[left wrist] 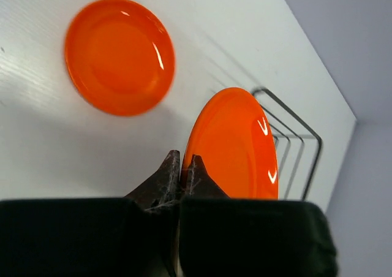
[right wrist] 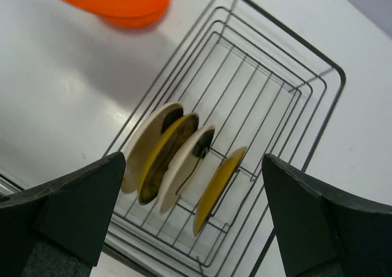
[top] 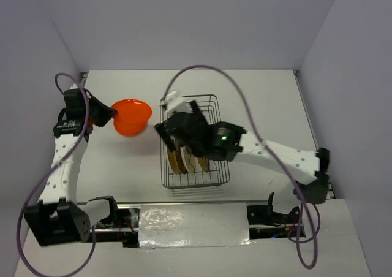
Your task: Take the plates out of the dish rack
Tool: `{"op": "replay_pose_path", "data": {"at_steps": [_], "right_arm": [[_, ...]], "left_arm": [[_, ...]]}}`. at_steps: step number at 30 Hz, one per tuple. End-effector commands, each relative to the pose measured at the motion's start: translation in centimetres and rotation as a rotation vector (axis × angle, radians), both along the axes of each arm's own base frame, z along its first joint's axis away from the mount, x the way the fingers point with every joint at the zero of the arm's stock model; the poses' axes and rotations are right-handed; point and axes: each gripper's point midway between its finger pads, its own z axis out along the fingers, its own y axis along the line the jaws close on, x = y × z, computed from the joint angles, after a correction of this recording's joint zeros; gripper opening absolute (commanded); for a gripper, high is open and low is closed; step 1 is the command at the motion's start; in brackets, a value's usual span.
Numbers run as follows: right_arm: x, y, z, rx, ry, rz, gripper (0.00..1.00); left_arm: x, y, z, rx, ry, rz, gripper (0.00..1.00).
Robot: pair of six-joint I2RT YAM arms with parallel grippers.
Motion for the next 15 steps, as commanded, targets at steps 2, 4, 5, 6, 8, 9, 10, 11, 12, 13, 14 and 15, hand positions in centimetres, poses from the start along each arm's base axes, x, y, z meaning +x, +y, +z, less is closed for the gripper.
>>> {"op": "replay_pose_path", "data": {"at_steps": [2,4,5,6,8,9,10,11,12,13,14,15], "right_arm": [[-0.2,-6.4,2.5,0.36,0.149,-0.227,1.0],[-0.1,-8.3,0.3,0.332,0.179,-0.264,1.0],[-0.3,-9.2,0.5,0.357,0.184,-0.274,1.0],[-0.6,-9.6,-0.7,0.339,0.197,-0.275,0.99],[-0.7,-10.3,-1.4,0.341,0.212,-0.282,0.99],[-0.8,-10.8,-2.0,0.339,0.217,-0.287,0.99],[-0.9,-10.9,-2.4,0.341,0.23,-0.284,0.98],[-0.7,-11.0,-2.5,0.344,0.232,-0.287,0.98],[-0.6,-11.0,-3.1,0.336,0.239,-0.291,0.97],[-0.7,-10.7,-3.5,0.329,0.254,-0.286,0.97],[-0.7,-10.5,-3.8,0.324,0.265,-0.282,0.97],[-0.5,-9.9,-4.6,0.305,0.279,-0.282,0.97]], "left_arm": [[6.3,3.0,-2.3,0.013,-0.046,0.138,0.0],[7.9,3.4,-5.0,-0.004,0.007,0.158,0.0],[8.7,3.8,-6.7,-0.004,0.05,0.173,0.0],[9.1,4.0,-7.5,-0.002,0.065,0.178,0.01],[9.6,4.4,-9.5,-0.002,0.115,0.2,0.05],[9.7,4.9,-10.0,0.012,0.127,0.219,0.06],[9.7,5.1,-10.4,0.017,0.142,0.232,0.07],[9.5,5.4,-10.9,0.025,0.151,0.247,0.13],[9.5,5.5,-11.1,0.028,0.153,0.256,0.17],[9.2,5.8,-11.5,0.036,0.163,0.269,0.28],[9.0,6.2,-11.8,0.058,0.172,0.287,0.34],[8.8,6.5,-12.0,0.065,0.181,0.299,0.4]]}}
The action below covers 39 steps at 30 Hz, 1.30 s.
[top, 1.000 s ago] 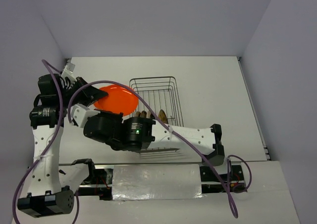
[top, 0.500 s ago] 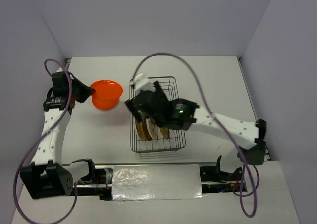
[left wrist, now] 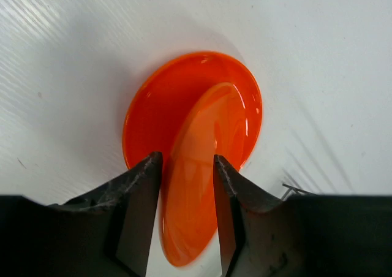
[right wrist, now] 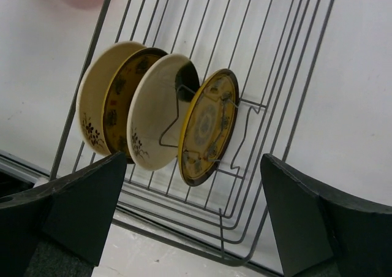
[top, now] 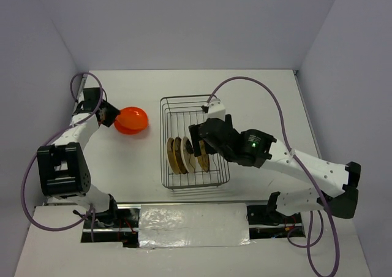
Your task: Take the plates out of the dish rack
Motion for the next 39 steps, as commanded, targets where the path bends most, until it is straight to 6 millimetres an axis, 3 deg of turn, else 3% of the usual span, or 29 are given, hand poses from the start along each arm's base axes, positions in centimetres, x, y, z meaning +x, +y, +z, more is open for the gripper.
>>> {"op": "replay_pose_path", "data": {"at_steps": [1,4,9,15,16,18,19,20,21,25,29,30,36,37,39], "right_arm": [[0.1,1.7,-0.6,0.046,0.043,0.006,0.97],[0.8,2.7,-2.3,0.019,0.074,-0.011,0.97],[2.7,3.3,-4.9,0.04,0.139,-0.045,0.93],[4.7,3.1,-7.6,-0.028,0.188,-0.117,0.81],[4.8,3.2,-8.0,-0.035,0.193,-0.12,0.78],[5.1,3.5,-9.0,-0.054,0.209,-0.128,0.69],[5.3,3.5,-9.3,-0.059,0.212,-0.136,0.65],[5.3,3.6,-10.1,-0.071,0.225,-0.145,0.53],[5.3,3.6,-10.4,-0.073,0.232,-0.147,0.47],[5.1,3.8,-10.7,-0.05,0.249,-0.161,0.24],[5.3,3.4,-7.0,0.059,0.194,-0.208,0.1],[5.2,3.1,-5.2,0.103,0.169,-0.212,0.05],[4.9,3.0,2.9,0.247,0.024,-0.161,0.0],[4.8,2.8,5.0,0.287,-0.007,-0.15,0.0],[4.8,1.8,6.6,0.275,-0.05,-0.157,0.0]], "left_arm": [[0.9,1.8,1.1,0.057,-0.059,0.072,0.54],[1.0,1.8,0.2,0.055,-0.038,0.066,0.75],[0.9,1.6,-0.6,0.041,0.03,0.053,1.0],[0.8,0.7,1.8,0.043,0.034,-0.02,0.99],[0.1,0.4,2.0,0.038,0.062,-0.037,0.99],[-0.7,0.0,3.0,0.057,0.064,-0.069,1.0],[-1.3,-0.3,4.6,0.069,0.026,-0.098,0.99],[-2.0,-0.6,4.8,0.071,0.019,-0.113,0.99],[-2.7,-0.8,6.7,0.086,-0.031,-0.128,1.0],[-5.6,-1.4,9.3,0.15,-0.087,-0.22,1.0],[-7.6,-2.3,11.0,0.185,-0.143,-0.296,0.99],[-8.1,-2.6,11.7,0.196,-0.17,-0.322,1.0],[-9.6,-4.9,14.5,0.144,-0.257,-0.412,1.0],[-9.7,-5.1,15.0,0.14,-0.273,-0.418,1.0],[-10.0,-5.1,15.8,0.147,-0.289,-0.421,1.0]]}}
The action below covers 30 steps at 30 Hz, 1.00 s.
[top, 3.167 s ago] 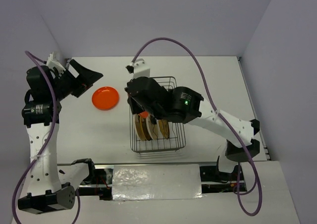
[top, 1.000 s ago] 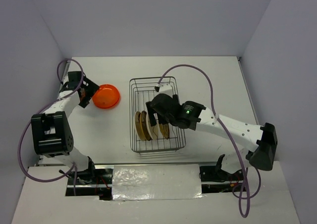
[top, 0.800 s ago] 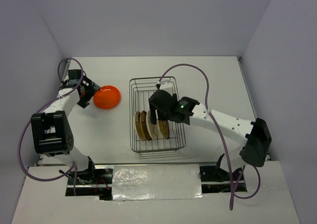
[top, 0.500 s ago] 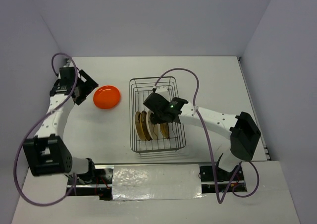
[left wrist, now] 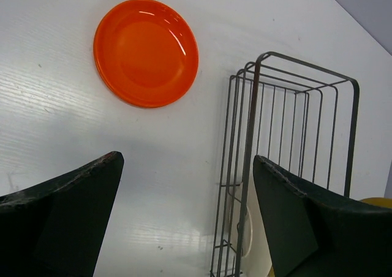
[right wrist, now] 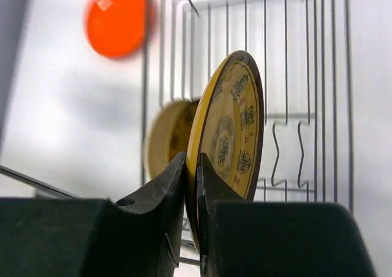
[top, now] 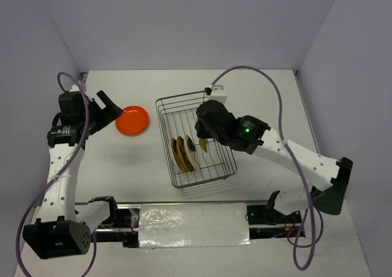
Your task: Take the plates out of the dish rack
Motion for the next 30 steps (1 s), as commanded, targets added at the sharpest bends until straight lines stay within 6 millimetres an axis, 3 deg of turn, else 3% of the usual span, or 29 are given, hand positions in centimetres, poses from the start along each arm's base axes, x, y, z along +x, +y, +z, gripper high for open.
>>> {"op": "replay_pose_path", "data": {"at_steps": [1,4,5,6,7,9,10,11,13,17,18,19,23,25,26,27,30], "right_arm": [[0.9,-2.0,7.5,0.071,-0.178,-0.055,0.0],[2.6,-6.0,9.3,-0.088,-0.294,-0.129,0.0],[3.5,-7.4,8.0,-0.191,-0.268,-0.16,0.0],[4.6,-9.0,8.0,-0.25,-0.261,-0.215,0.0],[6.2,-11.6,6.8,-0.316,-0.218,-0.282,0.0],[8.9,-12.9,4.3,-0.41,-0.158,-0.303,0.0],[10.5,-15.2,3.6,-0.436,-0.127,-0.369,0.0],[11.9,-15.8,1.7,-0.482,-0.085,-0.383,0.0],[14.6,-18.0,0.2,-0.487,-0.043,-0.436,0.0],[18.7,-19.6,-4.4,-0.551,0.055,-0.444,0.03],[19.9,-19.6,-6.4,-0.578,0.089,-0.435,0.04],[20.5,-19.5,-7.4,-0.59,0.104,-0.419,0.04],[22.4,-20.4,-10.8,-0.625,0.176,-0.417,0.12],[22.8,-19.8,-10.9,-0.607,0.177,-0.402,0.27],[22.8,-19.7,-10.8,-0.586,0.181,-0.402,0.41],[22.6,-19.4,-10.6,-0.568,0.181,-0.399,0.7],[21.9,-18.5,-8.3,-0.467,0.142,-0.406,0.81]], "left_arm": [[-0.7,-1.1,2.4,0.004,-0.069,-0.074,0.99],[-0.9,-1.5,1.5,0.017,-0.054,-0.123,0.99],[-1.1,-2.0,0.7,0.009,-0.038,-0.153,0.99],[-1.3,-2.3,0.1,0.009,-0.025,-0.183,0.99],[-1.6,-2.8,-0.8,-0.007,-0.006,-0.213,1.0],[-2.0,-3.1,-1.5,0.005,-0.003,-0.232,0.99],[-2.2,-2.8,-2.1,0.022,0.014,-0.22,0.99],[-2.4,-2.7,-2.0,0.036,0.01,-0.213,1.0],[-2.7,-2.0,-2.5,0.094,0.024,-0.186,0.99],[-3.0,-0.5,-3.1,0.207,0.02,-0.11,1.0],[-3.1,-0.6,-3.3,0.21,0.023,-0.112,0.99],[-3.3,-0.8,-4.2,0.211,0.036,-0.122,0.99],[-3.4,-1.2,-4.4,0.215,0.015,-0.134,0.99],[-3.3,-1.3,-4.2,0.217,0.005,-0.138,0.99],[-3.3,-1.3,-4.3,0.215,0.01,-0.139,1.0],[-3.2,-1.4,-4.4,0.214,0.011,-0.141,1.0],[-3.2,-1.4,-4.6,0.214,0.031,-0.145,0.99]]}}
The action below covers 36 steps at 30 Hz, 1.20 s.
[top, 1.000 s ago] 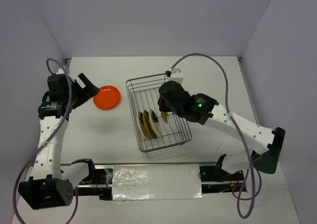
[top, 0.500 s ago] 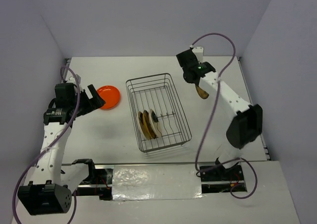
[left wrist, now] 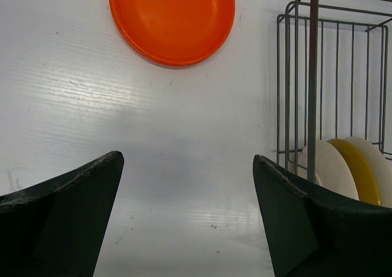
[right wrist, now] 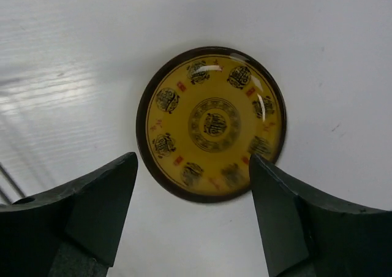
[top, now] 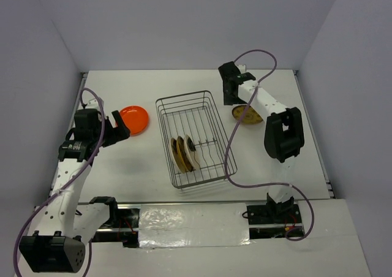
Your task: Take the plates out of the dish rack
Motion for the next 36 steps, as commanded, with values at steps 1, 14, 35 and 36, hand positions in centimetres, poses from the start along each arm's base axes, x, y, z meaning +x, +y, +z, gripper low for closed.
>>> {"op": "replay_pose_path", "data": {"at_steps": [1,14,35,36], "right_arm": [[0.5,1.9,6.6,0.147,-0.167,0.007,0.82],[-19.0,21.3,12.6,0.664,-0.211,0.473,0.63],[-22.5,26.3,6.0,0.595,-0.082,0.514,0.4],[-22.7,26.5,5.8,0.594,-0.075,0.519,0.39]], "left_arm": [[0.9,0.2,1.1,0.025,-0.039,-0.003,0.99],[1.8,0.3,4.4,0.076,-0.07,0.035,1.0],[1.1,-1.3,-0.1,0.063,-0.008,-0.039,0.99],[1.1,-1.3,-0.1,0.063,-0.008,-0.039,1.0]]}}
